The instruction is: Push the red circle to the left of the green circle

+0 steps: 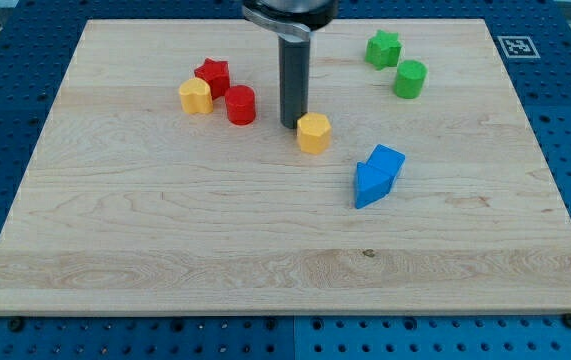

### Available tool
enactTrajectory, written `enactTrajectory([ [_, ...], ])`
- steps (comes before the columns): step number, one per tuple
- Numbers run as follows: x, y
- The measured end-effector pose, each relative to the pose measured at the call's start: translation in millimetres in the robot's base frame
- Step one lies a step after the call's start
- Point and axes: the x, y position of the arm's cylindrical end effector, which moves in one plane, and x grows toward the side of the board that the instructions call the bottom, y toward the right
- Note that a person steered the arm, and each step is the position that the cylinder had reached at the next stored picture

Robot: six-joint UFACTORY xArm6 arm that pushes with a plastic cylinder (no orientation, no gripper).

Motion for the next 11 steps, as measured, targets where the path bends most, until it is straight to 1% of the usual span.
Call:
enactTrajectory([
  [1,16.9,28.1],
  [2,33.6,43.1],
  [3,33.6,-12.6],
  [4,30.1,-92.5],
  [5,-6.1,-125.5],
  [6,-15.9,-125.4],
  [8,-18.7,-115.3],
  [9,-22.5,-86.2],
  [10,-25.3,-43.8],
  [11,-48.4,-5.7],
])
